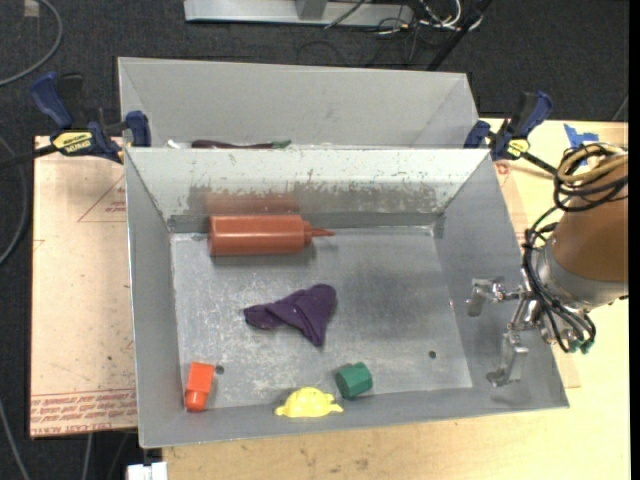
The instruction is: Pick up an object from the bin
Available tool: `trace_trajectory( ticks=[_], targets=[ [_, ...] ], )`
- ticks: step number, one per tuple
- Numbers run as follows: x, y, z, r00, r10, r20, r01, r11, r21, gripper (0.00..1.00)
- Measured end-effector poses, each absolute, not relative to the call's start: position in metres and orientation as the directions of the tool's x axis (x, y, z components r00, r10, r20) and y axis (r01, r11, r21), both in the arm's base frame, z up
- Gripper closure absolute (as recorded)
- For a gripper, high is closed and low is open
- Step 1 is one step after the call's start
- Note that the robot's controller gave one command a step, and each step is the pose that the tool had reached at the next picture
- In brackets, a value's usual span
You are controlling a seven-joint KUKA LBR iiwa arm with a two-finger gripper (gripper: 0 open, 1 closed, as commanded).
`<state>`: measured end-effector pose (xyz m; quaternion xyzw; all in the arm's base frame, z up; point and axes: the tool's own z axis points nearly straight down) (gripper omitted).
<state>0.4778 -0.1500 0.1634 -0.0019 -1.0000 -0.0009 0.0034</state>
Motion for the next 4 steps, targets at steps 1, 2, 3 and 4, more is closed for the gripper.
trace_trajectory(
  ticks=[1,2,3,4],
  targets=[
    [0.479,-0.149,0.168,-1.000,0.000,0.000,0.000,1.000,0.000,0.00],
    [0.487,-0.141,0.151,-0.998,-0.069,-0.006,-0.069,0.998,-0.003,0.00],
    [0.514,-0.107,0.076,-0.986,-0.169,-0.006,-0.169,0.986,0.000,0.00],
    [0.523,-0.095,0.044,-0.985,-0.173,-0.007,-0.173,0.985,-0.001,0.00]
  ],
)
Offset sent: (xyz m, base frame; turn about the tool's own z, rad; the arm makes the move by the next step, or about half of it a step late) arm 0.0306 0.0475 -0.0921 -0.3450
